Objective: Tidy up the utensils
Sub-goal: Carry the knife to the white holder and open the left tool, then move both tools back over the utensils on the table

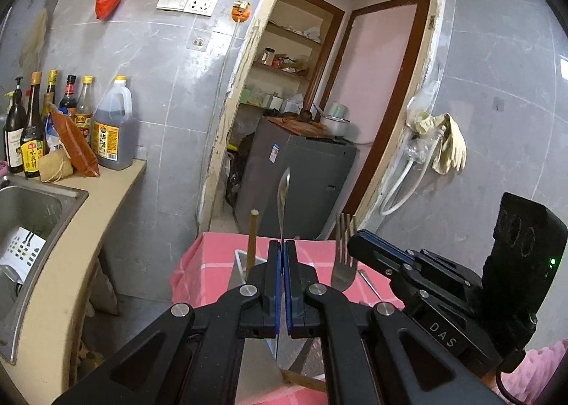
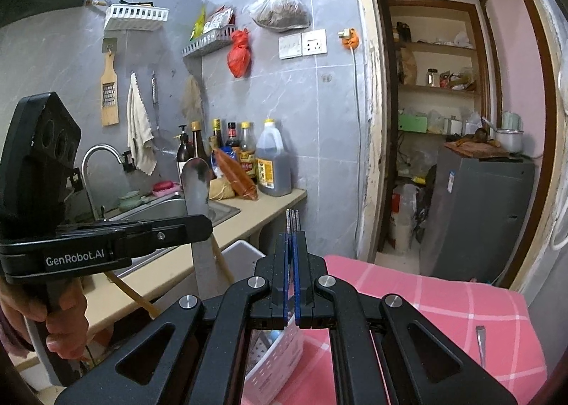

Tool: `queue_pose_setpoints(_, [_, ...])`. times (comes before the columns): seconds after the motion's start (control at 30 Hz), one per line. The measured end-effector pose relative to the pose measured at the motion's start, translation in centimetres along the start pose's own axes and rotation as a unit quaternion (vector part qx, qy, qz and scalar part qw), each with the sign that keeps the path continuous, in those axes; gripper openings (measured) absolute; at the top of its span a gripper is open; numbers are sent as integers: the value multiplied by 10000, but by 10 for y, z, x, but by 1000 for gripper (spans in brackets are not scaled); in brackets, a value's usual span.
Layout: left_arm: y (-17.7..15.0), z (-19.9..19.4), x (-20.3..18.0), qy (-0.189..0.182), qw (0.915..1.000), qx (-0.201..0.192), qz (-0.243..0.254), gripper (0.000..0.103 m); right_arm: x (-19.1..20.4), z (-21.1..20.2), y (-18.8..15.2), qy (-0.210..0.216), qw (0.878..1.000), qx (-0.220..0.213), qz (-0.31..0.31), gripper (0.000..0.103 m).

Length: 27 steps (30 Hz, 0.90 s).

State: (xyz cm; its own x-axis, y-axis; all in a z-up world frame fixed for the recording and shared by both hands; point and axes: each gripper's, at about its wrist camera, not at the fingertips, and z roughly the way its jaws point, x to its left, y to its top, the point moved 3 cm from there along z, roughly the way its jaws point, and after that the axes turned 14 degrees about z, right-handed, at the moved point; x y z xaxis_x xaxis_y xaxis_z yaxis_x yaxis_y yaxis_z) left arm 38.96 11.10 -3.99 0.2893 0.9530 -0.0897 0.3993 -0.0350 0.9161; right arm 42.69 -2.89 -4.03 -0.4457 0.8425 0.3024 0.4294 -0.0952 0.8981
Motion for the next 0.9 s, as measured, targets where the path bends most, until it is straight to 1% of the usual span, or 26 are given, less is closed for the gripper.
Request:
queue_pose_setpoints(0.13, [-5, 4, -2, -47, 9998, 186, 12, 2, -3, 3, -5, 34, 9999, 117, 93, 3])
queue_pose_setpoints(0.27, [-11, 5, 1, -103, 9993, 317, -144, 2, -7, 4, -11, 97, 9995, 267, 163, 4])
queue_pose_setpoints(0.4, [-15, 3, 7, -123, 9987, 356, -350, 3, -11, 1, -14, 110, 9992, 296, 264, 4])
queue_pose_setpoints(0.53, [-18, -2, 6, -111, 9987, 305, -395, 8, -16, -3, -14, 67, 9989, 272, 362, 4])
queue_pose_setpoints(0.63, [-16, -8, 2, -135, 9989, 183, -402, 11, -19, -10, -12, -23, 9989, 211, 414, 5])
queue_pose_setpoints(0.67, [-15, -10, 1, -121, 9990, 160, -395, 13, -21, -14, -11, -78, 9989, 168, 440, 7])
queue_pose_setpoints(0.7, [-14, -11, -1, -88, 9992, 133, -373, 16, -23, -18, -10, -119, 9987, 126, 472, 11])
queue_pose_setpoints(0.73, [-13, -13, -2, -67, 9993, 109, -358, 20, -25, -21, -7, -161, 9986, 81, 500, 18])
queue_pose_setpoints(0.77, [-11, -14, -4, -41, 9994, 71, -346, 22, -28, -27, -5, -217, 9982, 7, 552, 23])
queue_pose_setpoints(0.8, [-10, -16, -6, -9, 9994, 27, -341, 27, -31, -32, -4, -248, 9979, -55, 602, 29])
queue_pose_setpoints(0.83, [-9, -17, -8, 19, 9994, -7, -342, 32, -35, -36, -2, -278, 9975, -97, 640, 31])
queue_pose_setpoints(0.9, [-6, -20, -13, 120, 9993, -85, -331, 37, -41, -49, 2, -388, 9967, -224, 675, 33])
